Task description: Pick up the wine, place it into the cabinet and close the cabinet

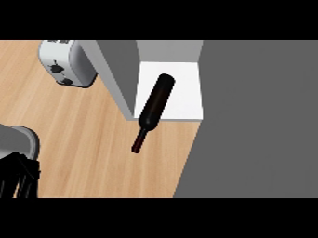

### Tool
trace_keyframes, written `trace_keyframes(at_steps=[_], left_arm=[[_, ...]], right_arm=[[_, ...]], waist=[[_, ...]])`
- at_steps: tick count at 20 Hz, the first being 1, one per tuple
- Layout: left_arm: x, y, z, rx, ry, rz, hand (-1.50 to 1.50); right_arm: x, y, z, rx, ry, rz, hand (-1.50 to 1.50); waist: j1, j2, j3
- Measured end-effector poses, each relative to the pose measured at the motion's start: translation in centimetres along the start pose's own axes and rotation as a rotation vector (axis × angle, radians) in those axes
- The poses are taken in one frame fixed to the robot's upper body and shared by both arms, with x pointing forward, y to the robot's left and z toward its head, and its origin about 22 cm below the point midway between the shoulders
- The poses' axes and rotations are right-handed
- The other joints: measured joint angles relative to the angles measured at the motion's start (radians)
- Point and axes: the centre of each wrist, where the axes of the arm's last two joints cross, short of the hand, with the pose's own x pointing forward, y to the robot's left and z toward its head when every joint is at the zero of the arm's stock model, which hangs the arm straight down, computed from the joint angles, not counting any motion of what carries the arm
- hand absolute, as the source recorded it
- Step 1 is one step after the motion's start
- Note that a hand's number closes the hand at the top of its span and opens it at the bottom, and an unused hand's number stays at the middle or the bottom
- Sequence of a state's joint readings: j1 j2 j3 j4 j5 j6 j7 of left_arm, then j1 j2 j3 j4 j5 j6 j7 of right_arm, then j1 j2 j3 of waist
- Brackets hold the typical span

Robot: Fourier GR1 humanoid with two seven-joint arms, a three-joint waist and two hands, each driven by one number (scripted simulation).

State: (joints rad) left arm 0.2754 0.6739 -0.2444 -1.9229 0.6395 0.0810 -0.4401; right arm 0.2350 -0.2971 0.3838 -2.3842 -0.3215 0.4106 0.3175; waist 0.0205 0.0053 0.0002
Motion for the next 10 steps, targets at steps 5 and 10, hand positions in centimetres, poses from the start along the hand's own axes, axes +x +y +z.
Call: trace_keyframes(at_steps=[5,10], left_arm=[[0.5,0.6,0.6,-0.006,0.013,0.008,1.50],[0.9,1.5,1.0,-0.003,0.017,0.007,1.50]], right_arm=[[1.4,0.7,-3.4,0.048,-0.047,-0.010,1.50],[2.9,2.3,-7.8,0.102,-0.089,-0.048,1.50]], waist=[[0.000,-0.004,-0.001],[0.001,-0.006,-0.002]])
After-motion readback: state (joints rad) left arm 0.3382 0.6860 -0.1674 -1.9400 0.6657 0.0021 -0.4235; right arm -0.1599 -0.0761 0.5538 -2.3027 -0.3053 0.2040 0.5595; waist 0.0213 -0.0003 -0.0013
